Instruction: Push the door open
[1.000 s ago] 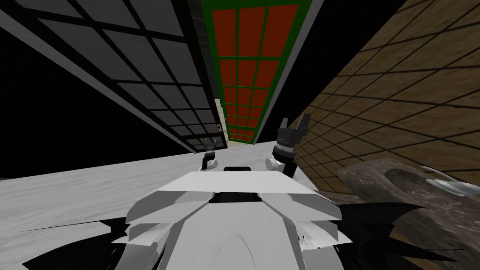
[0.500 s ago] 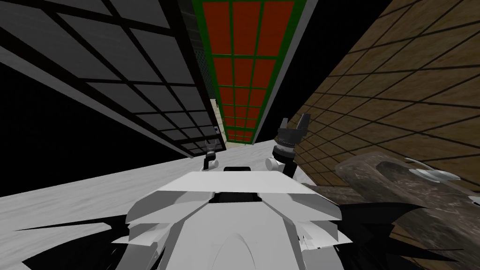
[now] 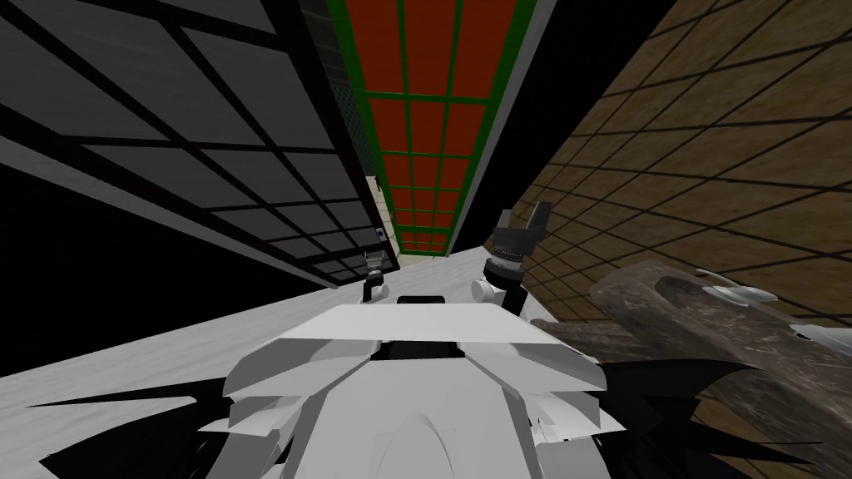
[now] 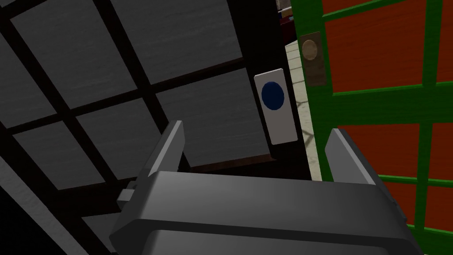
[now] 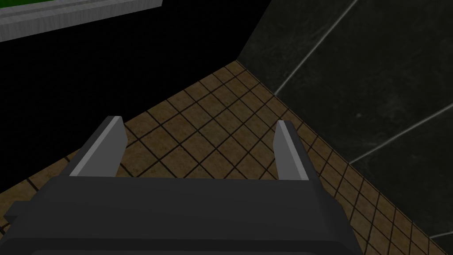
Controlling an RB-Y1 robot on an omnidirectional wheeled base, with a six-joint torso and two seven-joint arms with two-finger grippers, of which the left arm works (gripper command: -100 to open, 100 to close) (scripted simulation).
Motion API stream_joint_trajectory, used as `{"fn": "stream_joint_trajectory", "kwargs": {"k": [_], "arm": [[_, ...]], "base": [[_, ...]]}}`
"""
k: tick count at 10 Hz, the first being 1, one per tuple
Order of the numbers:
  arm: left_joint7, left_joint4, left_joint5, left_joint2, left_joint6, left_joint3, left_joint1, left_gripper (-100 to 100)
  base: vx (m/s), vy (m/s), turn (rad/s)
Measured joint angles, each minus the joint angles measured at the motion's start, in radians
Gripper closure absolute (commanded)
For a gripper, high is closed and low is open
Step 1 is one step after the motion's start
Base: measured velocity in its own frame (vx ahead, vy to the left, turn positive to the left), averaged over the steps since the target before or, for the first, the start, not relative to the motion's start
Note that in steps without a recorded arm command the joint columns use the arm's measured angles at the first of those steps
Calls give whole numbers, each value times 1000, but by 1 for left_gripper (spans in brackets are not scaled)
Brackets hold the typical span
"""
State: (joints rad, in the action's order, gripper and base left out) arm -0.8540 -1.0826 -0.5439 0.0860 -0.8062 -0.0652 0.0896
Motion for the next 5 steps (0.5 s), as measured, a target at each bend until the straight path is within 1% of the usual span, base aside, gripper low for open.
{"fn": "stream_joint_trajectory", "kwargs": {"k": [4, 5], "arm": [[-80, 83, -45, -2, -22, 1, -27, -100], [-95, 101, -56, -6, -26, 2, -35, -100]], "base": [[69, 64, -105], [66, 63, -108]]}}
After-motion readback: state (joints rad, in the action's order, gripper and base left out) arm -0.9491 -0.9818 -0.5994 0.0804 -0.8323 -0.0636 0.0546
